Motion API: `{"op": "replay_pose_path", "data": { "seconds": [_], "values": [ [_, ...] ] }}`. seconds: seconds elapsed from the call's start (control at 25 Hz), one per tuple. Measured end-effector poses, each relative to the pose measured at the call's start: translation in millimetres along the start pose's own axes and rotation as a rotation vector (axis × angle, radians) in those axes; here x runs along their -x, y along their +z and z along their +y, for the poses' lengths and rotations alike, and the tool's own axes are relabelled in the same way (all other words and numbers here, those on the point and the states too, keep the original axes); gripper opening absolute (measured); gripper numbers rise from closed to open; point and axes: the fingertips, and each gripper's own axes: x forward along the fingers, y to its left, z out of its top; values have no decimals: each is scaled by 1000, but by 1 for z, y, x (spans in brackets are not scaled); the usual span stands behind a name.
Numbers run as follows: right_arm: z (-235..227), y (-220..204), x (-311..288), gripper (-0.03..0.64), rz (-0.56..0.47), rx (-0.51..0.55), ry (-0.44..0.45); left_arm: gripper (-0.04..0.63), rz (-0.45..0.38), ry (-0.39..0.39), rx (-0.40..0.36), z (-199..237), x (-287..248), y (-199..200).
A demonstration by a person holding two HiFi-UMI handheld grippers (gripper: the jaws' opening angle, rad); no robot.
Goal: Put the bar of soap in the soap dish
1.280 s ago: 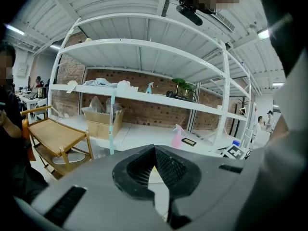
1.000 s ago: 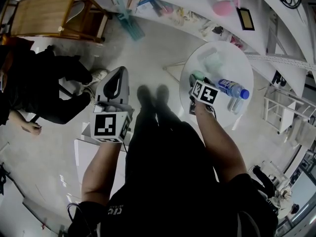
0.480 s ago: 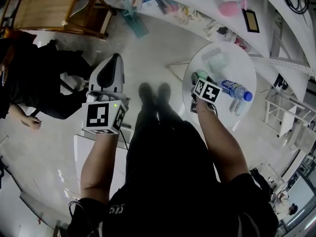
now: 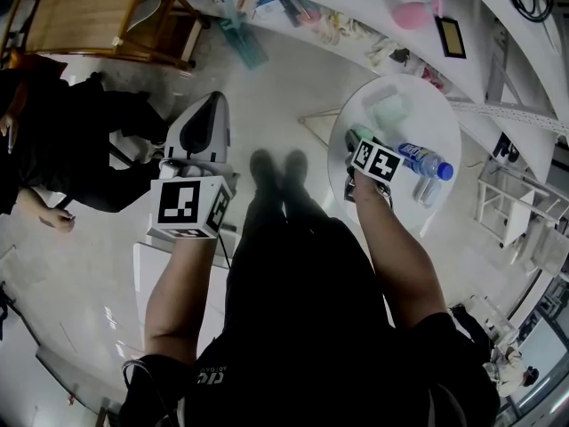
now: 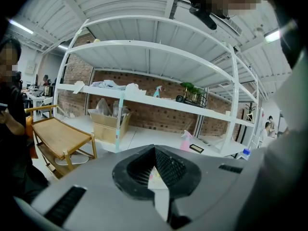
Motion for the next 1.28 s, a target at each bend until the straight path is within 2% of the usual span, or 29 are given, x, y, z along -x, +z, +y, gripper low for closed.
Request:
{"op": "replay_pose_path", "data": {
  "seconds": [0.52,0.84,1.04,1.28],
  "values": [
    [-3,34,29,296,-62,-39,25,8,-35,-18,4,-10,2,17],
    [-26,73,39,296,-106,-88,5,6,-38,-74,-22,-33,-24,30],
    [-45,93,30,296,-106,-141,-14,6,-30,-85,-33,-39,-41,34],
    [-54,109,18,296,-91,-156,-36,6,-9,-99,-30,-43,-63,34]
  ]
}}
